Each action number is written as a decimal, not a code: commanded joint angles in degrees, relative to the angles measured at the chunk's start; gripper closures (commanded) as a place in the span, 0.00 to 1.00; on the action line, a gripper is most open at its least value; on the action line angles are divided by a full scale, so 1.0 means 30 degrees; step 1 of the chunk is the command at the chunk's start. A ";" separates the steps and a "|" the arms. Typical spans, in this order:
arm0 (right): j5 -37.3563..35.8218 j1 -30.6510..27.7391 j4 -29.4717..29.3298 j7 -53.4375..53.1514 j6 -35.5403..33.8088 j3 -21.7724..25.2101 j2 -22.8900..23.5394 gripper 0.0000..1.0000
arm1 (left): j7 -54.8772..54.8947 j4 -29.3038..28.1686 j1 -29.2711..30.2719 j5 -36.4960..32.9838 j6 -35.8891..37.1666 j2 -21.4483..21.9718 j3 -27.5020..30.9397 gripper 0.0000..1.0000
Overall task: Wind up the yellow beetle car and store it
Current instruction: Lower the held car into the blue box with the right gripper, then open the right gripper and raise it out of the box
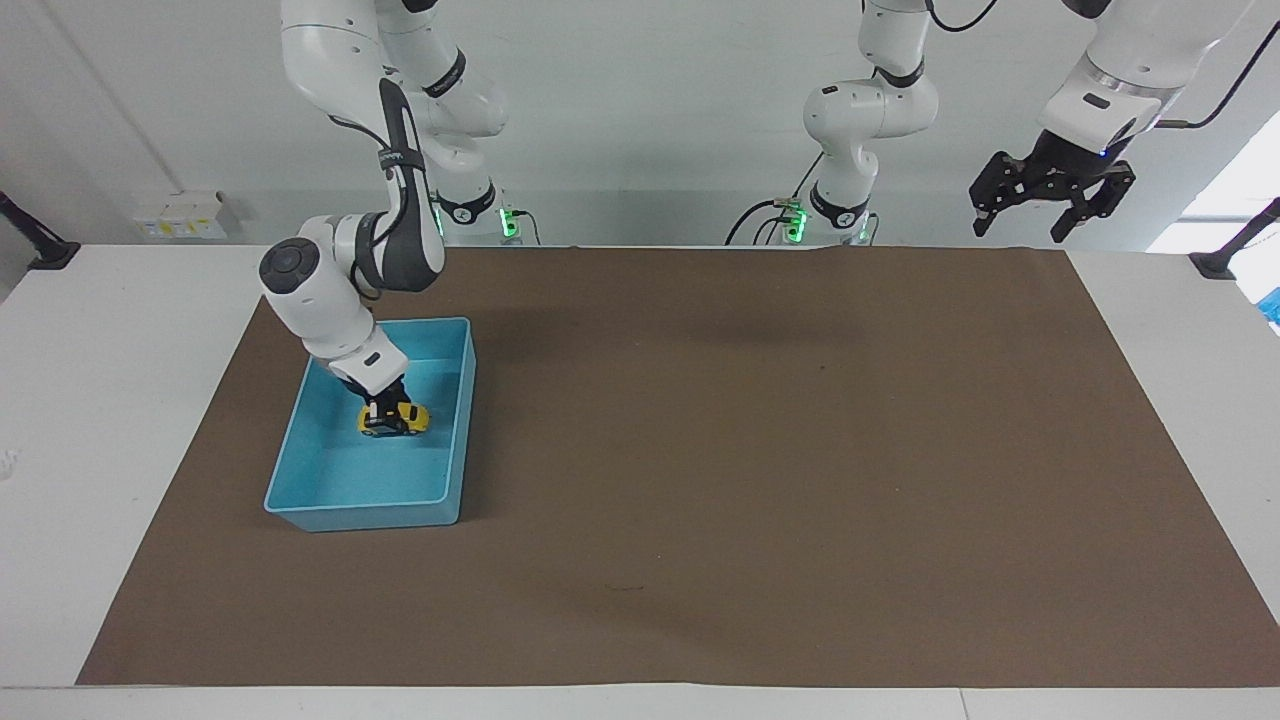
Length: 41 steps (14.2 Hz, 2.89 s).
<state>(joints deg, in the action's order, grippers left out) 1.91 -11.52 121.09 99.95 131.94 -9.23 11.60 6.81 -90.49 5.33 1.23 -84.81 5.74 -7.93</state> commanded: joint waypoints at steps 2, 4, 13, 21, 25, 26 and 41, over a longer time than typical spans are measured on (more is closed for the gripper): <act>0.0125 -0.0114 0.0182 0.0022 0.0287 -0.0088 -0.0117 0.23 | -0.0014 -0.0304 0.0361 -0.0148 -0.0237 0.0284 -0.0285 0.00; 0.0155 -0.0027 0.0095 -0.0036 0.0229 -0.0088 -0.0059 0.04 | -0.0014 -0.0304 0.0361 -0.0148 -0.0237 0.0284 -0.0285 0.00; 0.0331 0.0003 -0.1250 -0.0330 -0.0969 -0.0235 0.0029 0.00 | -0.0014 -0.0304 0.0361 -0.0148 -0.0237 0.0284 -0.0285 0.00; 0.0389 -0.0055 -0.3008 -0.0329 -0.4133 -0.0235 -0.1083 0.00 | -0.0014 -0.0304 0.0361 -0.0148 -0.0237 0.0255 -0.0285 0.00; 0.0447 -0.0144 -0.3976 -0.0330 -0.4547 -0.0235 -0.1026 0.00 | -0.0014 -0.0304 0.0361 -0.0148 -0.0237 0.0284 -0.0285 0.00; 0.0477 -0.0202 -0.4007 -0.0359 -0.4547 -0.0235 -0.0997 0.00 | -0.0014 -0.0304 0.0361 -0.0148 -0.0237 0.0284 -0.0285 0.00; 0.0067 -0.0085 -0.5120 -0.0359 -0.5659 -0.0176 -0.2783 0.00 | -0.0014 -0.0304 0.0361 -0.0148 -0.0237 0.0284 -0.0285 0.00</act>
<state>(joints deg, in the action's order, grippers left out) 2.28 -11.60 105.56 99.43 116.75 -9.25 5.04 6.81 -90.49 5.33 1.23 -84.81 5.74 -7.93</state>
